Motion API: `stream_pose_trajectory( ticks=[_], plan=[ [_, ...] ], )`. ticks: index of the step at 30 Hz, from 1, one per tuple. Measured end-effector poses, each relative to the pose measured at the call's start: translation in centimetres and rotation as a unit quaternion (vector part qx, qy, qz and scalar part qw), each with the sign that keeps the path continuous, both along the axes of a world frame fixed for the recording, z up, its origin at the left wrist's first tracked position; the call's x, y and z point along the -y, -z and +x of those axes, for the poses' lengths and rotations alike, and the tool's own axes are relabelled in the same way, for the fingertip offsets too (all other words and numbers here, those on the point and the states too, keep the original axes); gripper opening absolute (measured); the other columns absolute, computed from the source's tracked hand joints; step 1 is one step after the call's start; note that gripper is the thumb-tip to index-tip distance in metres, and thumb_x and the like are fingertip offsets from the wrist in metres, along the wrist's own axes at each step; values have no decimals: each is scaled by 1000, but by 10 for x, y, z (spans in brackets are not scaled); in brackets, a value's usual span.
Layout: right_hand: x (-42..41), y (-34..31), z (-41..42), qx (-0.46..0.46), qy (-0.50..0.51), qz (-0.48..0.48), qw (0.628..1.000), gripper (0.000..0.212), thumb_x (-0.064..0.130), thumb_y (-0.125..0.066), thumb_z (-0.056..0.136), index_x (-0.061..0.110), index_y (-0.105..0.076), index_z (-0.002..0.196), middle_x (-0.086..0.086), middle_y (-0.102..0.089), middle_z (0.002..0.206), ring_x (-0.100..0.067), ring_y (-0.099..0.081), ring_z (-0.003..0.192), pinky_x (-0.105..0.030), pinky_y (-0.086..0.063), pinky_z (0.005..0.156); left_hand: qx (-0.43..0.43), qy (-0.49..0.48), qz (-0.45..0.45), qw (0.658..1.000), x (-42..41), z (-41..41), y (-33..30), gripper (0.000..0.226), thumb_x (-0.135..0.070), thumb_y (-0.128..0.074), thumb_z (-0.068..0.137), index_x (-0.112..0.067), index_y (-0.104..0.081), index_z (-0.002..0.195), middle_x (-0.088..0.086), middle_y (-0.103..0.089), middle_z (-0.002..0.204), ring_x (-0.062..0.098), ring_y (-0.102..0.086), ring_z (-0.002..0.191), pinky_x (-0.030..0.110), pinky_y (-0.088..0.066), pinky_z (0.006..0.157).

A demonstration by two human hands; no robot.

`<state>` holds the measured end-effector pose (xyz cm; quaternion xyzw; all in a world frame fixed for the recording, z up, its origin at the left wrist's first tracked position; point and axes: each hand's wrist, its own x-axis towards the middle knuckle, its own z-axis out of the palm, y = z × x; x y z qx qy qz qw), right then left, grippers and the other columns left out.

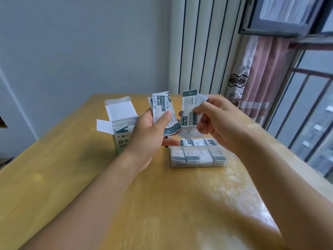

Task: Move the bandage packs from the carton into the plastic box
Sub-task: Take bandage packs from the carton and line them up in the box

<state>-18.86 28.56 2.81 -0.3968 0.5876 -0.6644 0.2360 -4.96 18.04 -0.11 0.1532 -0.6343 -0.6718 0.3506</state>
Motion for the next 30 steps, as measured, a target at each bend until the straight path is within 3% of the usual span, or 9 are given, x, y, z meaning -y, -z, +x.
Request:
stream_pose_trajectory(
  ticks=[2, 5, 8, 12, 19, 24, 27, 30],
  plan=[
    [-2, 2, 5, 2, 1, -9, 1000, 20, -6, -49, 91, -19, -54, 106, -55, -48, 89, -22, -40, 50, -23, -34, 40, -8, 6, -5, 1000, -7, -3, 3, 17, -21, -49, 105, -26, -63, 114, 0, -75, 110, 17, -75, 93, 25, -56, 52],
    [-6, 4, 3, -16, 20, -21, 999, 15, -6, -50, 92, -4, -64, 98, -29, -55, 68, -20, -41, 44, -22, -32, 40, -2, 13, -25, 1000, -14, -12, -1, 21, -21, -47, 106, -25, -61, 122, 2, -74, 115, 21, -73, 100, 27, -58, 57],
    [-7, 4, 2, -32, 46, -30, 998, 15, -6, -53, 91, 1, -65, 94, -14, -64, 63, -17, -43, 41, -24, -32, 40, 17, 8, -40, 999, -19, -21, -6, 24, -22, -47, 107, -22, -60, 126, 4, -74, 112, 25, -74, 97, 32, -60, 60],
    [-13, 1, -4, -54, 75, -14, 996, 12, -6, -56, 89, 0, -66, 89, -13, -68, 65, -15, -47, 40, -24, -35, 38, 37, 9, -46, 998, -25, -33, -10, 24, -26, -49, 106, -21, -61, 126, 7, -75, 108, 26, -75, 92, 33, -60, 61],
    [-20, -2, -15, -55, 42, 16, 998, 15, -4, -61, 89, -3, -70, 101, -22, -69, 79, -20, -48, 52, -23, -36, 40, 11, 33, 2, 999, -30, -37, -3, 19, -19, -57, 102, -20, -67, 118, 4, -77, 105, 20, -75, 87, 24, -56, 55],
    [-18, -2, -15, -23, 88, -11, 996, 10, -5, -59, 85, 3, -63, 89, -12, -70, 75, -25, -49, 67, -25, -35, 47, 13, 4, 19, 1000, -28, -27, 4, 22, -18, -54, 104, -21, -64, 124, 1, -77, 106, 21, -77, 84, 24, -56, 53],
    [-19, -4, -14, -8, 103, -40, 994, 8, 1, -67, 86, 4, -59, 86, -3, -60, 62, -22, -42, 56, -25, -33, 45, 23, 6, 17, 1000, -28, -23, 6, 22, -18, -54, 104, -16, -62, 124, 5, -76, 103, 21, -77, 77, 25, -56, 53],
    [-18, 0, -9, -8, 46, -26, 999, 30, 22, -81, 79, 5, -57, 86, -4, -51, 60, -13, -41, 46, -22, -39, 41, 24, 26, 3, 999, -31, -23, 5, 17, -19, -55, 103, -18, -64, 117, 4, -77, 96, 19, -74, 69, 25, -54, 51]
  ],
)
